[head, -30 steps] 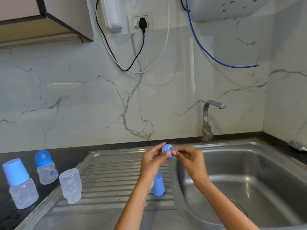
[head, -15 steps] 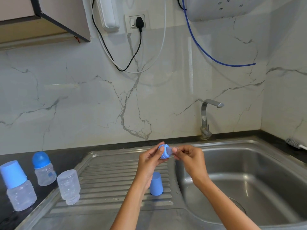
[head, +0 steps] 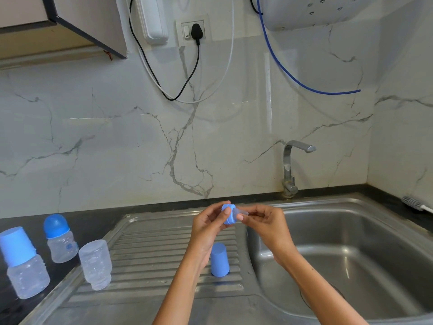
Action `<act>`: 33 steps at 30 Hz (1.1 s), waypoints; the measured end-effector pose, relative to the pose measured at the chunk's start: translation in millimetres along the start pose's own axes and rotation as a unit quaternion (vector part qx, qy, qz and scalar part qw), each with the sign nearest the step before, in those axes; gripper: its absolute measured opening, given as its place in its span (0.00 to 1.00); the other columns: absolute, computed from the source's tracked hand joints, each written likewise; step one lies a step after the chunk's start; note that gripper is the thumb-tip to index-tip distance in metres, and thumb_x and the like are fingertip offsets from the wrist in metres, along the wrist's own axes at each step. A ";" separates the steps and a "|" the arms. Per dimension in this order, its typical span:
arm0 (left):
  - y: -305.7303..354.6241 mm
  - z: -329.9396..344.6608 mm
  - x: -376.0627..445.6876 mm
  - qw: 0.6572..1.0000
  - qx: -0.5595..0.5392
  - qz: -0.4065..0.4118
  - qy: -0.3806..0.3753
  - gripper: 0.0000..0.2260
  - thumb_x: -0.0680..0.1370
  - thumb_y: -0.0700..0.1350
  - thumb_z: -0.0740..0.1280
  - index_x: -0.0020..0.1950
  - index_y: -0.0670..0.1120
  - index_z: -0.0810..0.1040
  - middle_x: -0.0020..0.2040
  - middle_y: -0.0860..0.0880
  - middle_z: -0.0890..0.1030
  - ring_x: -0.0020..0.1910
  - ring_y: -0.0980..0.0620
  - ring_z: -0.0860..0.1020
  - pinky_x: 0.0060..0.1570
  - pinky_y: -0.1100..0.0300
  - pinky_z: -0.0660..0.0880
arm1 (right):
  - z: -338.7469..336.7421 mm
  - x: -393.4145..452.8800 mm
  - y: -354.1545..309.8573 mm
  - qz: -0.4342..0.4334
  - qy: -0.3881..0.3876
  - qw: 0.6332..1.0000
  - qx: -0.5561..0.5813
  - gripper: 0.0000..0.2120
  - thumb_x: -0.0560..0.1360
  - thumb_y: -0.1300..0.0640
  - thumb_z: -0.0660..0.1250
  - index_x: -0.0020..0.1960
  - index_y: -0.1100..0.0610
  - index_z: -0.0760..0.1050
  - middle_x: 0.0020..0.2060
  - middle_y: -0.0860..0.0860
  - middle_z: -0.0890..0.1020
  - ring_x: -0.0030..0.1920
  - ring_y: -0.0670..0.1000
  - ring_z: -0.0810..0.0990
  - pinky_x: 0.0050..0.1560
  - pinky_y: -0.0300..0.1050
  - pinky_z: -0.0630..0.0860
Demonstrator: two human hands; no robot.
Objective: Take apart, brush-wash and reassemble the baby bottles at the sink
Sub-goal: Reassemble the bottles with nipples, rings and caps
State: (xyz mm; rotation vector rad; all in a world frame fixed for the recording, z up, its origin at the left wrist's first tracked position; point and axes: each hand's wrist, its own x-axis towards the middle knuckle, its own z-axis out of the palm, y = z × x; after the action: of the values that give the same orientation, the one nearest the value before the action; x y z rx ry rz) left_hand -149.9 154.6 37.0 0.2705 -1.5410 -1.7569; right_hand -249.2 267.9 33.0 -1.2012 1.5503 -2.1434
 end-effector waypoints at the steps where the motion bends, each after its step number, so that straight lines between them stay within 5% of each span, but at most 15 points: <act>1: -1.2 0.9 -0.6 1.000 0.005 0.003 0.002 0.14 0.71 0.43 0.71 0.55 0.39 0.80 0.47 0.43 0.84 0.47 0.49 0.82 0.43 0.61 0.79 | 0.5 0.2 0.7 -0.007 0.009 1.000 -0.009 0.06 0.70 0.65 0.74 0.47 0.62 0.83 0.41 0.53 0.87 0.45 0.50 0.86 0.47 0.38 0.79; 8: -4.3 3.9 -1.9 1.000 0.002 -0.001 0.022 0.14 0.71 0.44 0.71 0.54 0.40 0.80 0.48 0.42 0.84 0.48 0.47 0.82 0.45 0.58 0.79 | 8.5 -5.6 7.4 -0.067 0.051 0.986 -0.143 0.12 0.73 0.63 0.72 0.37 0.49 0.79 0.37 0.47 0.85 0.38 0.48 0.84 0.42 0.47 0.81; 15: -2.4 3.4 -0.4 1.000 0.000 -0.011 0.019 0.18 0.70 0.48 0.70 0.53 0.37 0.81 0.48 0.40 0.84 0.47 0.47 0.81 0.43 0.61 0.78 | 2.1 -1.6 3.6 -0.028 0.008 0.999 -0.046 0.02 0.74 0.63 0.71 0.43 0.62 0.82 0.40 0.52 0.86 0.41 0.51 0.85 0.45 0.45 0.81; 19: 4.5 -1.3 -0.1 0.998 0.001 -0.054 -0.010 0.17 0.77 0.53 0.63 0.48 0.40 0.82 0.47 0.43 0.85 0.44 0.51 0.83 0.43 0.61 0.78 | 1.9 -2.0 1.0 0.030 -0.032 0.998 0.037 0.13 0.70 0.65 0.74 0.54 0.61 0.79 0.45 0.54 0.86 0.47 0.49 0.84 0.43 0.38 0.79; 22: 7.7 -3.9 -0.6 0.996 0.005 -0.088 -0.011 0.19 0.79 0.54 0.60 0.47 0.42 0.82 0.44 0.45 0.85 0.38 0.53 0.81 0.39 0.63 0.78 | 3.0 -1.0 1.9 -0.006 -0.044 0.999 -0.024 0.21 0.68 0.67 0.76 0.59 0.57 0.79 0.49 0.52 0.85 0.50 0.47 0.84 0.46 0.37 0.78; 27: 7.4 0.0 -1.3 0.994 0.022 -0.111 -0.008 0.22 0.75 0.58 0.63 0.49 0.39 0.82 0.40 0.44 0.84 0.34 0.52 0.79 0.34 0.63 0.76 | 1.3 -1.8 0.7 -0.056 -0.052 0.993 -0.085 0.15 0.69 0.65 0.75 0.52 0.49 0.82 0.47 0.45 0.85 0.51 0.44 0.83 0.52 0.37 0.79; 33: 8.1 0.5 -2.6 0.996 0.014 -0.089 -0.026 0.19 0.72 0.53 0.67 0.50 0.38 0.83 0.43 0.43 0.84 0.40 0.51 0.80 0.36 0.63 0.77 | -2.0 0.1 3.0 -0.041 -0.036 0.996 -0.069 0.12 0.71 0.62 0.74 0.55 0.58 0.81 0.47 0.51 0.86 0.50 0.49 0.84 0.51 0.42 0.80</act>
State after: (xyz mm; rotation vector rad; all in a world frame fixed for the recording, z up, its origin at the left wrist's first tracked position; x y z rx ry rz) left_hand -145.1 156.8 43.8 0.3888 -1.6208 -1.8935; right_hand -251.5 267.9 30.2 -1.3937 1.6694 -2.0448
